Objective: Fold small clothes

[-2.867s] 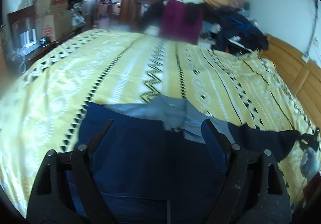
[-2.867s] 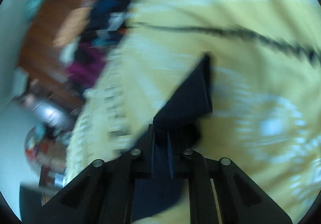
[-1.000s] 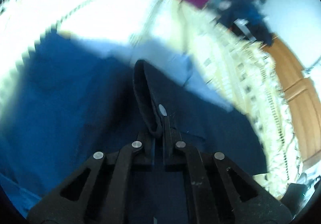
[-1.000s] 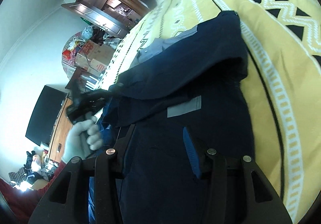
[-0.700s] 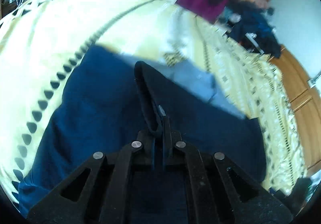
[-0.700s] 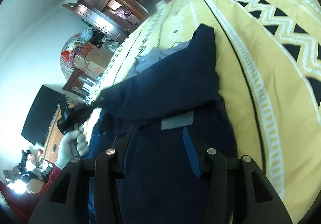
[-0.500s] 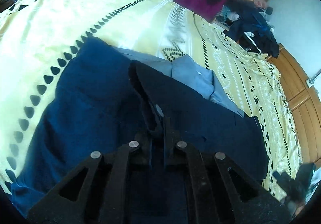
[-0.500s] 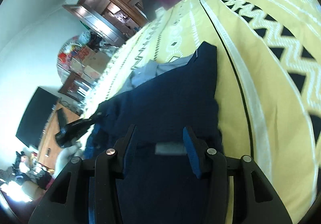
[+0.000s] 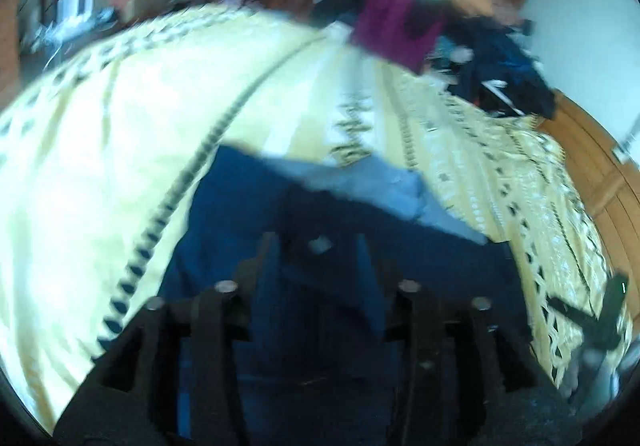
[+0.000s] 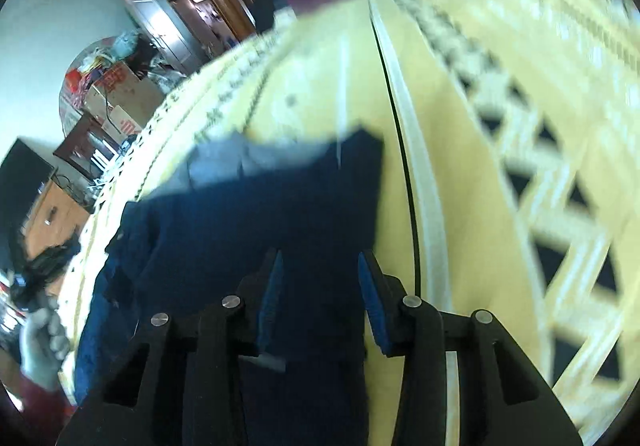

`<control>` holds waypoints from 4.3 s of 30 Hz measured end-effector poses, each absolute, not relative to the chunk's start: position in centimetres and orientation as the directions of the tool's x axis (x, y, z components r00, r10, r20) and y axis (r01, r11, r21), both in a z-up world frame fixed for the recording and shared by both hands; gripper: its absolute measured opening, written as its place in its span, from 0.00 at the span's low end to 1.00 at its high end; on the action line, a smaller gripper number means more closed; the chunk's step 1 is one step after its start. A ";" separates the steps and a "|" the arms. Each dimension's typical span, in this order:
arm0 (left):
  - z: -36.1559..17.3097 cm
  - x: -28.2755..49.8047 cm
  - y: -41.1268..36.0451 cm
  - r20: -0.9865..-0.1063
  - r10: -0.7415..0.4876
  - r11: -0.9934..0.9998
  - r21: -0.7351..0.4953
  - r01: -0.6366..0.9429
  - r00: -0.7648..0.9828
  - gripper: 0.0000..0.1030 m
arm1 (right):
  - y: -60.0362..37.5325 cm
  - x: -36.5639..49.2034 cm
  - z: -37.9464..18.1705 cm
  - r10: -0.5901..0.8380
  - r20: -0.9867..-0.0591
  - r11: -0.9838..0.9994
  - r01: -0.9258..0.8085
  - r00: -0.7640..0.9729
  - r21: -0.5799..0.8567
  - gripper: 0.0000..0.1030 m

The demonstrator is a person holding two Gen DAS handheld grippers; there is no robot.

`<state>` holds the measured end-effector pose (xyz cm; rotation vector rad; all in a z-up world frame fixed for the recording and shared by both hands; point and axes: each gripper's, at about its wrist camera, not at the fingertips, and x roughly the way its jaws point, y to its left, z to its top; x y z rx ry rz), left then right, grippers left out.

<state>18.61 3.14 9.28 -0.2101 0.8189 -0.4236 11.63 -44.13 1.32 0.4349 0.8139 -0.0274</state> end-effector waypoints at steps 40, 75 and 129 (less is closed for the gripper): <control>2.4 20.3 2.1 -0.765 -0.445 0.893 -0.337 0.299 0.466 0.59 | -39.1 11.3 -2.5 0.015 -0.806 0.982 0.144 0.592 0.124 0.50; 5.8 15.1 18.5 -0.685 -0.490 0.864 -0.464 0.195 0.539 0.64 | -41.1 -4.0 4.1 0.234 -0.706 0.843 0.222 0.668 0.490 0.53; -0.4 -3.0 21.7 -0.809 -0.577 0.780 -0.507 0.368 0.109 0.08 | -30.0 -20.6 -4.4 0.367 -0.870 0.877 0.188 0.329 0.441 0.21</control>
